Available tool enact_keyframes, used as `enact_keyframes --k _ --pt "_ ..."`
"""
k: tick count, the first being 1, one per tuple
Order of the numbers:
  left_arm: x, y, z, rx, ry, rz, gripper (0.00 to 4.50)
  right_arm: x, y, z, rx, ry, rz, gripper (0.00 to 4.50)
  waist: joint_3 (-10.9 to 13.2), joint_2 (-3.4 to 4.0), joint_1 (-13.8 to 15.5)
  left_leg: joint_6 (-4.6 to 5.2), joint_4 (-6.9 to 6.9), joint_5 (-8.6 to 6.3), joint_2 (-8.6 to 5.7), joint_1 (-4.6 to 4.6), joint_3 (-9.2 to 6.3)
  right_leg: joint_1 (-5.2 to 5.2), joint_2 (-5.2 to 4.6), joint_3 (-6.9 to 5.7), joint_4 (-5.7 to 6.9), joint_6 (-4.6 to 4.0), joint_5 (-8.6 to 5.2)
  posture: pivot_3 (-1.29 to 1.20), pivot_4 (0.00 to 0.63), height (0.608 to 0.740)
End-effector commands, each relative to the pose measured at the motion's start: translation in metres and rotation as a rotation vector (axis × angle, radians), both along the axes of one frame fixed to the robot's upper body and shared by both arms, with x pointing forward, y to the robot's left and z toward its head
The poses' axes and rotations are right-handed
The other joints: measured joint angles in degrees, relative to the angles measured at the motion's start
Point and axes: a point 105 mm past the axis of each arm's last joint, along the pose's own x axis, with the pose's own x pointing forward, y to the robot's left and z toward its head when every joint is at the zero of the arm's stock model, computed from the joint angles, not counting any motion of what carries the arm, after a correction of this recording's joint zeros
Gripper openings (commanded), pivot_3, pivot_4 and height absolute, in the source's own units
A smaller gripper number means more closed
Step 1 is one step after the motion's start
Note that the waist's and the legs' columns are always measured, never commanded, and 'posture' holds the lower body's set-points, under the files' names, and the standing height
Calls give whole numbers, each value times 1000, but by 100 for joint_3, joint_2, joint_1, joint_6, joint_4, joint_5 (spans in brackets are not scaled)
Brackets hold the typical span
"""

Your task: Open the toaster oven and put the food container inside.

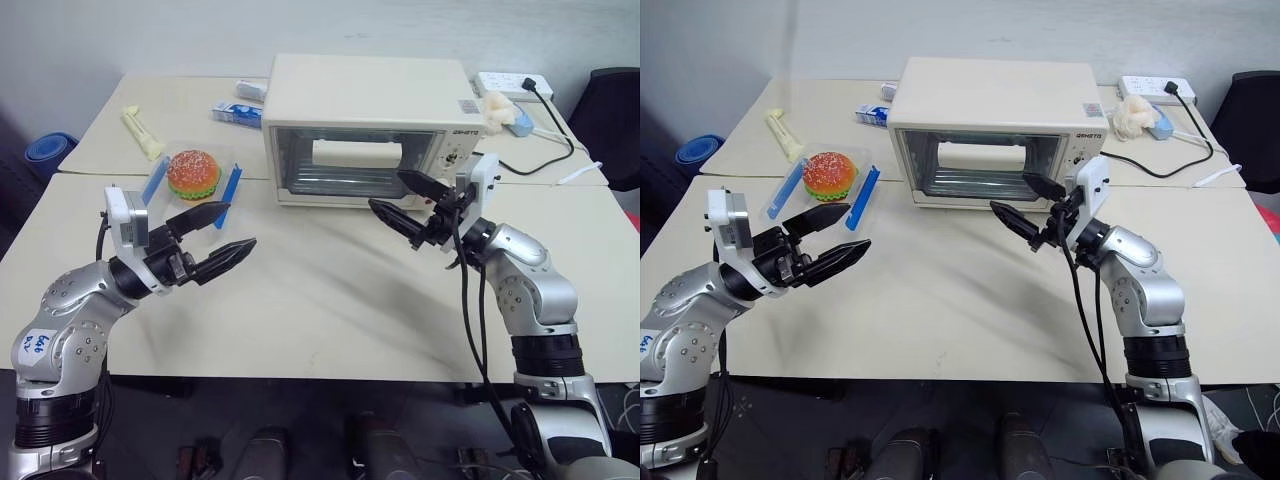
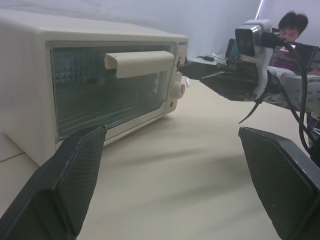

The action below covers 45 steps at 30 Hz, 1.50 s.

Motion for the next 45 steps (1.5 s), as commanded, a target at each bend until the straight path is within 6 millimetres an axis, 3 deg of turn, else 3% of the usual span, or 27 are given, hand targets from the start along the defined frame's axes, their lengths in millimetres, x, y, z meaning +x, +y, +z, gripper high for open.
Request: enact_keyframes --k 1,11,21,24,30,36,41,45 --pt "-2 -4 7 -9 -29 -35 4500 5 -7 21 2 -73 -43 4455 0 0 -3 -1 -1 0 0 0 0 -1 1 0 0 0 0 0 150 740" --pt "7 -3 10 -12 -58 -16 4500 8 12 26 -6 -117 24 4455 0 0 -1 -2 -4 1 1 0 0 -2 2 -2 0 0 0 0 150 740" --pt "25 14 13 21 -60 43 4500 -32 16 -11 -142 -74 162 4455 0 0 3 -1 -5 0 1 -1 -3 -1 2 -4 -4 0 0 0 150 740" --pt "42 13 21 12 -79 42 3934 -41 16 -25 -210 -77 196 4500 0 0 9 -1 0 0 0 1 0 0 4 -4 -1 0 0 0 150 740" --pt "89 1 31 38 -101 80 2020 -42 19 -36 -242 -97 208 4500 0 -1 -5 -3 2 1 -3 0 1 -2 5 -6 6 1 0 0 150 740" --pt "109 -33 23 122 -92 -26 73 -37 10 -38 -251 -135 135 4500 1 -1 -8 -2 0 1 -6 -4 12 -10 6 -12 32 1 1 0 150 740" --pt "105 -50 10 194 -99 -116 31 -46 -4 -48 -263 -140 88 4500 1 -2 16 -1 6 0 -8 -8 5 -10 2 -7 33 2 1 0 150 740" --pt "101 -60 -18 288 -69 -127 31 -77 -30 -62 -187 -141 45 4500 1 -2 61 0 15 0 -9 -9 1 -7 1 -6 33 2 1 0 150 740"
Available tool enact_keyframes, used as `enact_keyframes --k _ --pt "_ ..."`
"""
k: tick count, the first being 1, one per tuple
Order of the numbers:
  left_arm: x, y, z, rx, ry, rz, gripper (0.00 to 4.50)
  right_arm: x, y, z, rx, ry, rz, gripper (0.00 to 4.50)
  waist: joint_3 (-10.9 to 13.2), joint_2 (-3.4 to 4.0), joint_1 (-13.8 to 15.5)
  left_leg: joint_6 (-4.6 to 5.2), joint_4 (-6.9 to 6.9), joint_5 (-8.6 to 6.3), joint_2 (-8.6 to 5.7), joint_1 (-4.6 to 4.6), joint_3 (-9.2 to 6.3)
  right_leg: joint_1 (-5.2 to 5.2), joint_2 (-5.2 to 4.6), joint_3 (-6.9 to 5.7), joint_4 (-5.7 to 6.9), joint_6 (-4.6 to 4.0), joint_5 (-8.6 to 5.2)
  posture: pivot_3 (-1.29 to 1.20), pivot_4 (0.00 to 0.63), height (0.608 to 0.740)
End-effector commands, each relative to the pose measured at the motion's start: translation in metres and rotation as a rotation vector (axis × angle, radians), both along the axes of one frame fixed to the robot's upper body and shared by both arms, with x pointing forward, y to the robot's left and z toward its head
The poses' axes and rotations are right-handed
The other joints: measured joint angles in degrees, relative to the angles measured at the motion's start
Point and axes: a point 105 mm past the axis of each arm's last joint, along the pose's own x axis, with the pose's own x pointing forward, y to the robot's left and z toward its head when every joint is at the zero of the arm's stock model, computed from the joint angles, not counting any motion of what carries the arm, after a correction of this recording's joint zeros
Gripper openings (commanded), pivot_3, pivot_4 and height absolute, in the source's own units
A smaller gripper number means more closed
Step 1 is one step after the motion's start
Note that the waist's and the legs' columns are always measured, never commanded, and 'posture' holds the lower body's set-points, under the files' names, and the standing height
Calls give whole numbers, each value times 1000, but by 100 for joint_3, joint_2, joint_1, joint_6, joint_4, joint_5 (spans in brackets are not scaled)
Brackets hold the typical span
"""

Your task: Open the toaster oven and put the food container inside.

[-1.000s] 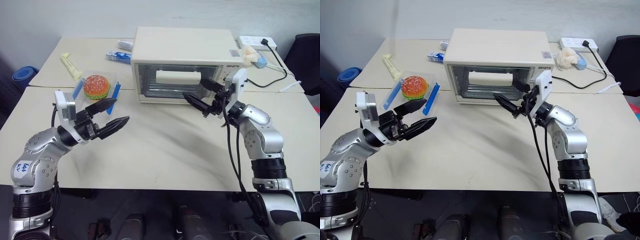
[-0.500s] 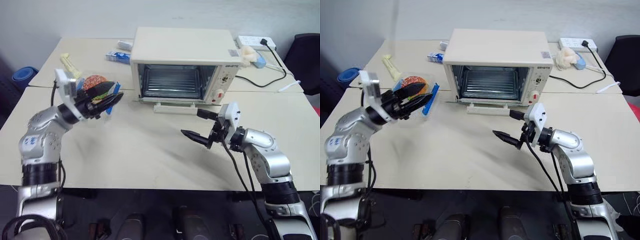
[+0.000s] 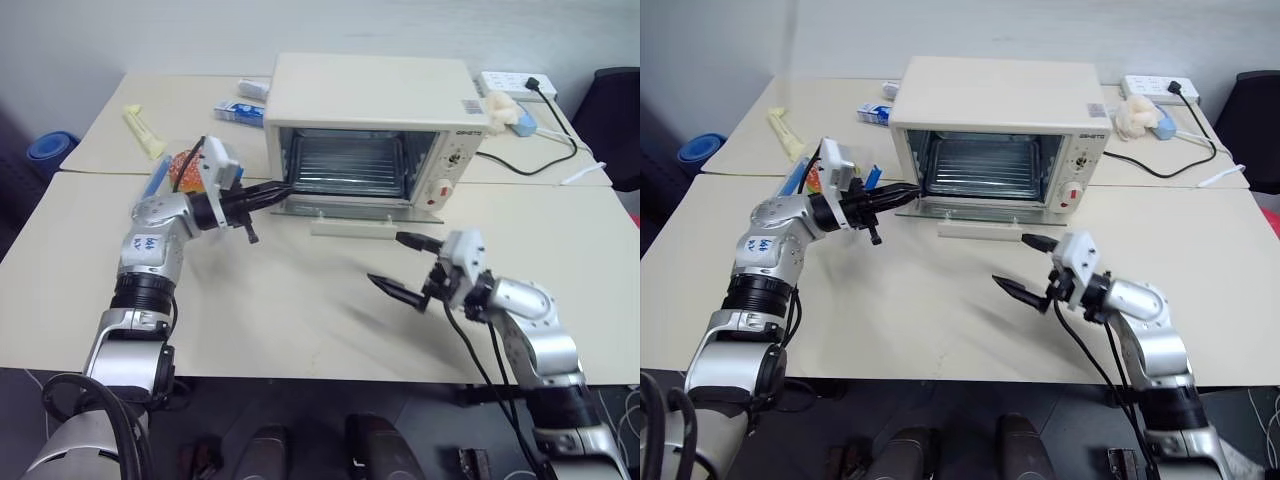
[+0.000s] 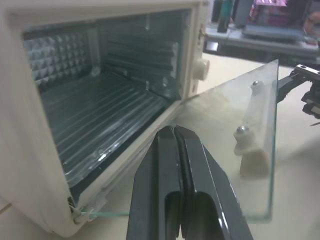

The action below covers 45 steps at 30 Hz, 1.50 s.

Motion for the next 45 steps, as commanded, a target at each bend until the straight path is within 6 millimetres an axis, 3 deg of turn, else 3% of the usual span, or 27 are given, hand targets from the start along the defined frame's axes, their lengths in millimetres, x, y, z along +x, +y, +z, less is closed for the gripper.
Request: enact_keyframes --k 1,6,10,13,14,17,20,22,26,29,32,36,40,45 --pt "-6 -6 -16 80 -16 -6 31 -25 -24 7 36 -91 -48 4500 0 0 54 0 0 0 -1 -1 1 1 0 2 0 1 1 0 150 740" --pt "-14 -7 -47 178 3 36 31 -49 -63 -1 20 -101 -201 4500 0 0 102 8 13 -5 -3 9 9 8 -2 12 -5 3 2 0 150 740" --pt "-14 -2 -58 160 27 115 31 -52 -79 7 19 -129 -261 4500 0 0 100 22 15 -11 0 21 8 16 1 13 -1 4 2 0 150 740" --pt "-18 0 -63 128 44 143 31 -44 -82 16 52 -145 -290 4500 0 0 91 20 13 -10 3 23 4 16 2 10 1 4 2 0 150 740" --pt "-21 1 -58 91 27 147 31 -41 -81 18 76 -118 -281 4500 0 0 87 18 13 -8 3 22 5 15 2 10 1 3 2 0 150 740" --pt "-27 10 -34 -122 26 206 593 -44 -59 27 138 -37 -94 4500 0 0 109 4 14 -1 4 19 1 14 0 9 1 3 2 0 150 740" --pt "-60 41 -18 -245 51 198 1557 -40 -43 45 131 -159 -14 4500 0 0 48 2 14 -1 11 16 1 13 4 10 -2 3 2 0 150 740" --pt "-82 60 -17 -207 40 219 2167 -37 -35 52 137 -210 12 4500 0 0 -28 -3 9 -2 18 19 2 12 8 10 -4 2 1 0 150 740" --pt "-114 141 -29 -187 113 539 3401 -38 -11 56 111 -237 134 4500 1 1 -35 0 -2 -7 20 24 -5 14 7 7 -9 -8 -4 0 150 740" --pt "-135 202 -48 -205 224 835 4355 -38 -1 51 84 -233 207 4500 1 1 -29 18 -1 -17 20 24 -6 16 4 6 -13 -10 -5 0 150 740" --pt "-151 231 -57 -267 316 1029 4470 -34 1 45 60 -231 231 4500 1 0 67 27 -1 -22 19 24 -14 26 1 0 -26 -10 -6 0 150 740" --pt "-149 226 -43 -393 341 1046 4470 -28 -6 50 73 -264 186 4500 1 0 203 36 2 -27 13 22 -18 34 -10 -2 -37 -7 -4 0 150 740" --pt "-122 200 -31 -464 492 1043 4470 -31 -14 39 41 -211 174 4500 -1 -3 273 30 4 -25 11 18 -34 36 -11 -13 -38 -6 -3 0 150 740" --pt "-80 183 -21 -626 640 1122 4470 -31 -15 35 35 -197 157 4500 -2 -5 215 2 9 -13 8 18 -28 30 -2 -10 -24 -1 0 0 150 740"
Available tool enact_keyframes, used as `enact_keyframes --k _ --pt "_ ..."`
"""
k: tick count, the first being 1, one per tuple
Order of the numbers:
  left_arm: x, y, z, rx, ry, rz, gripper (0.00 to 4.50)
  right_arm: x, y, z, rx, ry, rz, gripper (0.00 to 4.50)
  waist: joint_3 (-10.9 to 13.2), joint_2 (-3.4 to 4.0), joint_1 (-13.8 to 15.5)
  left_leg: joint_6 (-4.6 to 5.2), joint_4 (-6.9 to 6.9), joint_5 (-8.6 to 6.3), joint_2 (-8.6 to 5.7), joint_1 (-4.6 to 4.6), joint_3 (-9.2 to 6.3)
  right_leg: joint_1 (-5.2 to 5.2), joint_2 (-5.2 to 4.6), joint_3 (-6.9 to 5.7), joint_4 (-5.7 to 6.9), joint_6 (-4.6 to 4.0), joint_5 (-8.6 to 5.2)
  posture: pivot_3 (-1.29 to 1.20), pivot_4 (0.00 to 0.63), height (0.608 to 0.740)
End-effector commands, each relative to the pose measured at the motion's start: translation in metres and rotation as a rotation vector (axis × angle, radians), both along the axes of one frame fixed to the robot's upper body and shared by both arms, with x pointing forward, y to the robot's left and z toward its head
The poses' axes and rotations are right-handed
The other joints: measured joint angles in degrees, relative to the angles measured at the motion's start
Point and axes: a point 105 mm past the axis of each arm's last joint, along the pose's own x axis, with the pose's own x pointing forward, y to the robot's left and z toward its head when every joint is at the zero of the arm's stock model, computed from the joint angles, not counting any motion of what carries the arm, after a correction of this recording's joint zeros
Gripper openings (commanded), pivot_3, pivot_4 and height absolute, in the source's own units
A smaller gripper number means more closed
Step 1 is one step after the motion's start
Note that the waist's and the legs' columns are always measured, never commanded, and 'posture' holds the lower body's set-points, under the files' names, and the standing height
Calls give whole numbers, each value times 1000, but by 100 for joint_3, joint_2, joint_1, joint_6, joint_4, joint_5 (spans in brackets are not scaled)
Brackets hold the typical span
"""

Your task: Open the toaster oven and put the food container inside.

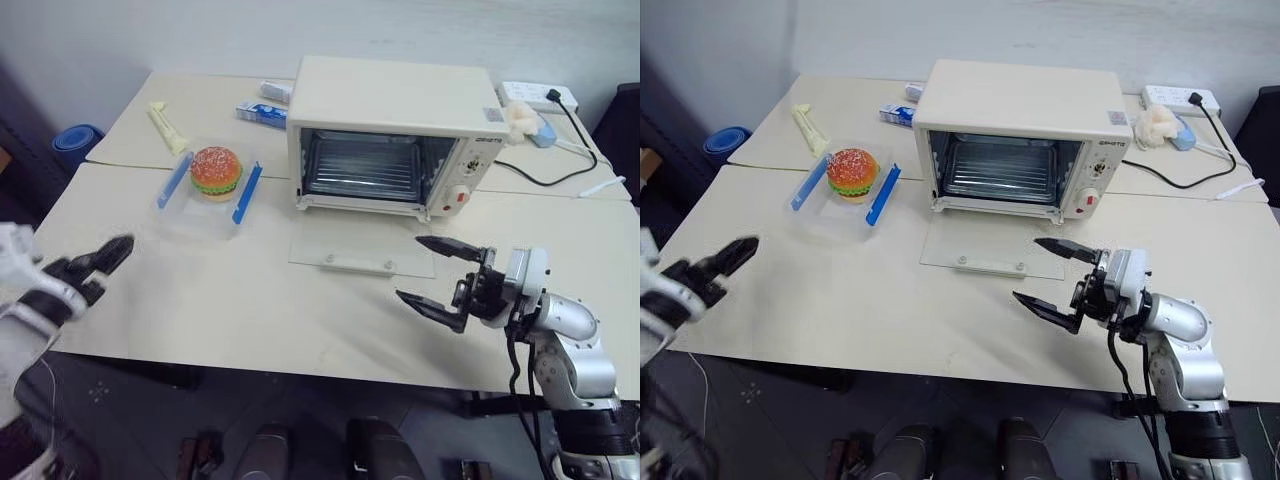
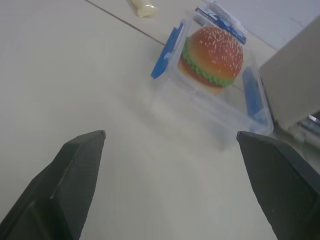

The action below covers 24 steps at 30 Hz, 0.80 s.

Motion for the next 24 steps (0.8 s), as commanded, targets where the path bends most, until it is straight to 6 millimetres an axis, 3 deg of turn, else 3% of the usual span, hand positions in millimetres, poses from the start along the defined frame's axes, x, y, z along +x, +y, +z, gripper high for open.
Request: enact_keyframes --k 1,5,10,13,16,24 --pt "19 -13 1 -102 68 47 4470 -3 -1 9 -5 -47 -11 4500 0 0 -34 -5 1 2 0 1 10 -3 3 5 4 1 0 0 150 740" --pt "44 -30 0 -167 147 72 4470 -5 1 7 -6 -43 -14 4500 1 -6 -98 -13 5 7 0 1 16 -12 6 7 21 1 0 0 150 740" --pt "68 -27 -4 -199 182 170 4470 -8 3 3 -5 -20 -15 4500 1 -6 -136 -20 4 10 0 2 24 -17 8 10 23 1 0 0 150 740" --pt "77 -35 -8 -186 222 114 4470 -10 2 3 -2 -22 -29 4500 1 -6 -120 -23 6 12 0 1 23 -16 8 9 23 1 0 0 150 740" --pt "80 -31 -10 -164 252 120 3874 -10 1 4 4 -25 -48 4500 1 -7 -116 -23 8 12 -4 -1 21 -16 5 9 23 1 0 0 150 740" --pt "86 -11 -5 -137 260 156 1368 -9 2 4 14 -28 -68 4500 1 -7 -130 -28 7 15 -4 3 21 -16 5 9 25 1 0 0 150 740"
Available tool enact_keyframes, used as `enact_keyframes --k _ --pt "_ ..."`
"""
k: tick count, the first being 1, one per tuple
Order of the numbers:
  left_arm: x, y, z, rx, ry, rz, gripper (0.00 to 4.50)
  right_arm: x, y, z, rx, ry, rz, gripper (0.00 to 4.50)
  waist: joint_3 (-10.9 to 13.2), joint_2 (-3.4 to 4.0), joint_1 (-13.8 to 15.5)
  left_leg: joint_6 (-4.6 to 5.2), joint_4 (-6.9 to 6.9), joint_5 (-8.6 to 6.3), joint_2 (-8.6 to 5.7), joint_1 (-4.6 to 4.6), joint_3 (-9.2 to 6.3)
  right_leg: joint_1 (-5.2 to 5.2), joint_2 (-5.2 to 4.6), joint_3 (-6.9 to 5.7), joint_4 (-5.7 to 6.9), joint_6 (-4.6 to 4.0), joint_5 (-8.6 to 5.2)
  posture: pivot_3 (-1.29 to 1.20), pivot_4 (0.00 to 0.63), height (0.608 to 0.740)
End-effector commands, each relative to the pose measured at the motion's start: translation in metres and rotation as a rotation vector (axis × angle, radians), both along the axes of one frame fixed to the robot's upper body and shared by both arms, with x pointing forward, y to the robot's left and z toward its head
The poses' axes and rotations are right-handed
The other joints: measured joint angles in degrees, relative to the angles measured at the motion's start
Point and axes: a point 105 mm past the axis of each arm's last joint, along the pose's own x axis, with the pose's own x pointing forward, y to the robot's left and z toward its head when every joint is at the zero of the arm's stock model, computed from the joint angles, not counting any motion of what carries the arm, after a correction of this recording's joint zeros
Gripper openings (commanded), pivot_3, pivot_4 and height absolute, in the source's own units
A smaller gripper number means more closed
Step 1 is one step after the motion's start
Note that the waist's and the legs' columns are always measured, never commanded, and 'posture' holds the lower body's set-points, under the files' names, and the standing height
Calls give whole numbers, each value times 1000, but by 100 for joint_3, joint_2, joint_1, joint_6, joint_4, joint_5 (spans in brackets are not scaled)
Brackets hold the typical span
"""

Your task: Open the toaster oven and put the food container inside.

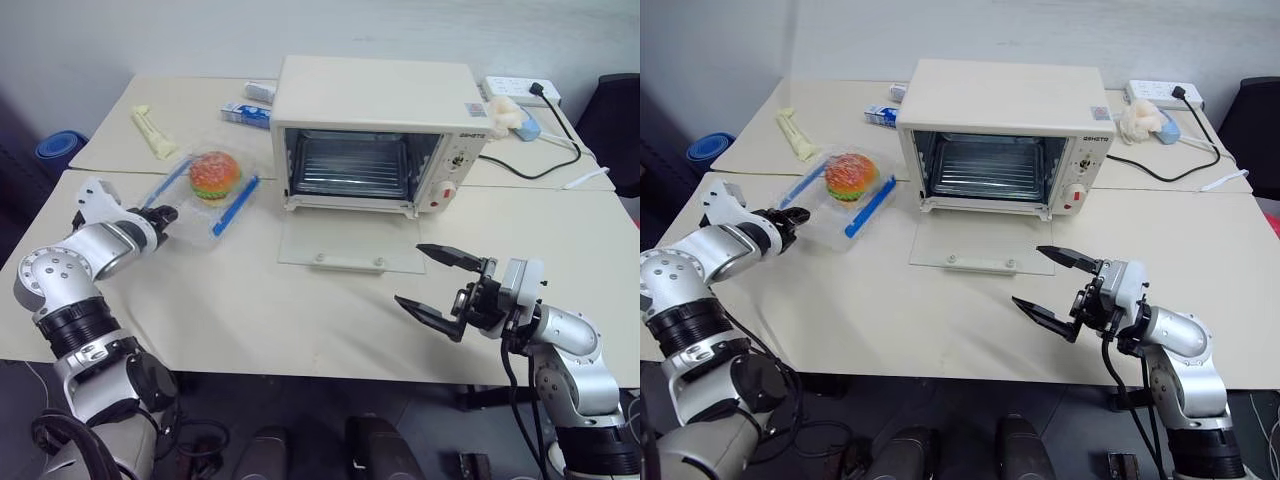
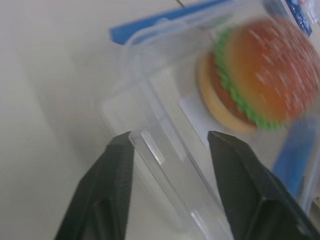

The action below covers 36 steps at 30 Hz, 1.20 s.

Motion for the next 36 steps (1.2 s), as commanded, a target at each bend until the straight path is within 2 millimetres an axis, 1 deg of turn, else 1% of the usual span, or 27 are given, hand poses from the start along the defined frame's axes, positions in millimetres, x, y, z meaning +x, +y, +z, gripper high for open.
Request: enact_keyframes --k 1,3,5,6,7,10,12,14,17,20,23,25,29,31,32,35,36 --pt "2 15 12 34 -20 39 1102 -2 2 8 -1 -46 -2 4500 0 0 -2 0 1 0 0 0 0 0 0 0 0 0 0 0 150 740" --pt "2 21 15 43 -28 47 579 -1 2 8 -1 -46 -5 4500 0 0 -9 0 0 0 0 0 0 -1 0 0 1 0 0 0 150 740" --pt "0 30 20 78 -33 62 236 -1 2 8 -3 -46 -6 4500 0 0 -18 0 -1 0 1 0 2 -4 2 1 2 0 0 0 150 740" --pt "-1 35 23 93 -37 64 144 -2 2 8 -4 -46 -7 4500 0 -1 -17 -1 -2 0 2 -3 2 -7 2 2 3 0 0 0 150 740" --pt "-3 41 26 119 -40 67 96 -2 2 8 -4 -45 -8 4500 1 -1 -15 -1 -2 1 3 -6 1 -9 2 1 3 0 0 0 150 740" --pt "-14 56 38 280 -43 10 39 -2 1 7 -4 -40 -14 4500 2 -3 -30 -2 -6 0 3 -7 1 -10 2 3 1 0 0 0 150 740" --pt "-19 58 45 329 -40 -53 39 -3 0 5 -7 -34 -17 4500 2 -3 -18 -2 -9 0 3 -7 0 -11 2 2 -1 0 0 0 150 740" --pt "-24 53 53 374 -38 -140 39 -5 -3 5 -11 -28 -24 4500 2 -3 1 -1 -9 0 1 -7 -2 -9 -1 2 -4 -1 -1 0 150 740" --pt "-31 32 61 425 -24 -302 39 -6 -13 4 -23 -19 -63 4500 2 -3 48 4 -6 -2 -6 -10 -12 -4 -9 -2 -6 -1 -1 0 150 740" --pt "-34 -2 63 409 -25 -453 39 -10 -26 1 -38 -4 -116 4500 2 -3 106 14 -6 -5 -16 -11 -13 -2 -20 1 -5 -2 -1 0 150 740" --pt "-31 -36 64 394 -35 -553 39 -14 -35 -3 -42 15 -165 4500 2 -4 138 16 -4 -6 -16 -12 -14 -1 -19 0 -5 -2 -1 0 150 740" --pt "-26 -60 66 393 -48 -608 39 -19 -39 -7 -42 31 -190 4500 2 -5 149 16 -2 -6 -15 -12 -13 -1 -16 -1 -3 -1 -1 0 150 740" --pt "-16 -95 66 403 -53 -673 39 -28 -37 -10 -29 40 -219 4500 2 -5 87 15 0 -5 -15 -11 -6 -2 -11 3 0 -1 -1 0 150 740" --pt "-8 -113 67 390 -56 -691 39 -32 -37 -10 -16 39 -243 4500 3 -5 72 14 -2 -5 -10 -8 1 -4 -4 7 2 0 -1 0 150 740" --pt "-2 -125 69 388 -60 -702 39 -34 -37 -11 -9 40 -259 4500 3 -5 67 11 -2 -3 -8 -9 -1 -4 -3 5 3 0 -1 0 150 740" --pt "13 -152 73 391 -86 -713 39 -38 -35 -12 7 41 -288 4500 3 -5 80 9 1 -2 -9 -8 3 -3 -2 8 2 0 -1 0 150 740" --pt "17 -158 74 392 -94 -714 39 -39 -34 -12 11 40 -293 4500 2 -5 78 9 1 -2 -10 -6 5 -3 -2 9 4 1 0 0 150 740"
